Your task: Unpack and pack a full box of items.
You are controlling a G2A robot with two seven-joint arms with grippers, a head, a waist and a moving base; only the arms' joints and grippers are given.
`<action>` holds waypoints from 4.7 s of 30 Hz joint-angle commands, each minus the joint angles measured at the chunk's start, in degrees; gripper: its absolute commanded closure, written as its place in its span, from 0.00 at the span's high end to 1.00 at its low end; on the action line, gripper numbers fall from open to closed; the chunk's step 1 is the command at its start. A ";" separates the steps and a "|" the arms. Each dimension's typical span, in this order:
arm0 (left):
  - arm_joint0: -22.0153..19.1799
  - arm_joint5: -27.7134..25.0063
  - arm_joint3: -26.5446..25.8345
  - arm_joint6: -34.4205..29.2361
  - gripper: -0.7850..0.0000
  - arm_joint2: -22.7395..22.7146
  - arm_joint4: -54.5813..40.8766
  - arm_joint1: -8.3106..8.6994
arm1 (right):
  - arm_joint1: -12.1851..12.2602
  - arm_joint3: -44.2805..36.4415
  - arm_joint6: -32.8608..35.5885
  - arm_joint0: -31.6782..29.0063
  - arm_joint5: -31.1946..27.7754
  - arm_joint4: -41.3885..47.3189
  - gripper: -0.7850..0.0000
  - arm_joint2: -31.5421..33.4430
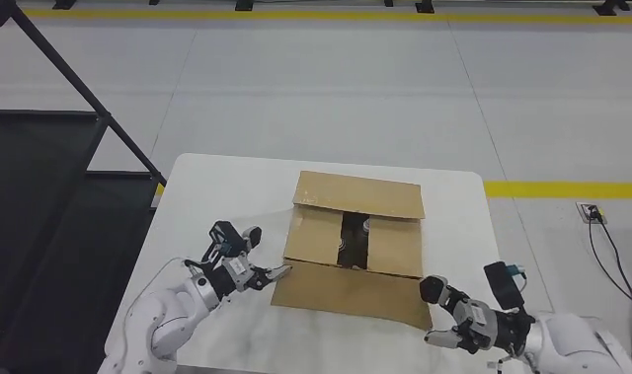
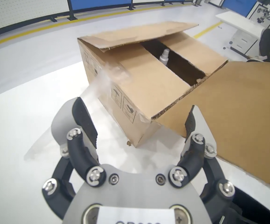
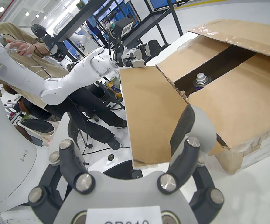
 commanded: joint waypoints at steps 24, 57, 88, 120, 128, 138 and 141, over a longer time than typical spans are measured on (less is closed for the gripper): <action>-0.61 1.69 1.72 -2.32 1.00 0.82 0.58 0.57 | 0.30 0.64 -5.65 0.78 12.38 12.34 1.00 -2.20; -0.49 1.84 1.03 0.33 1.00 5.15 3.76 1.34 | -6.58 23.07 -28.86 36.31 44.05 17.50 1.00 -24.78; 1.43 1.33 0.92 3.08 1.00 6.15 4.79 2.28 | -17.90 56.07 -40.61 60.08 54.07 6.76 1.00 -41.43; 6.80 7.90 -3.83 11.10 1.00 -2.76 -2.83 3.34 | -14.07 28.21 -9.77 42.18 55.22 5.92 1.00 -36.35; 6.54 7.59 -3.90 10.69 1.00 -1.70 -2.22 3.37 | -16.97 38.67 -3.06 48.75 53.71 19.03 1.00 -38.70; 6.01 7.53 -5.32 10.08 1.00 0.29 -1.03 3.31 | -18.29 38.18 -0.53 50.09 51.13 25.96 1.00 -38.00; 5.67 8.07 -6.01 9.72 1.00 1.24 -0.62 3.22 | -18.69 35.97 -1.89 49.80 51.08 26.53 1.00 -38.27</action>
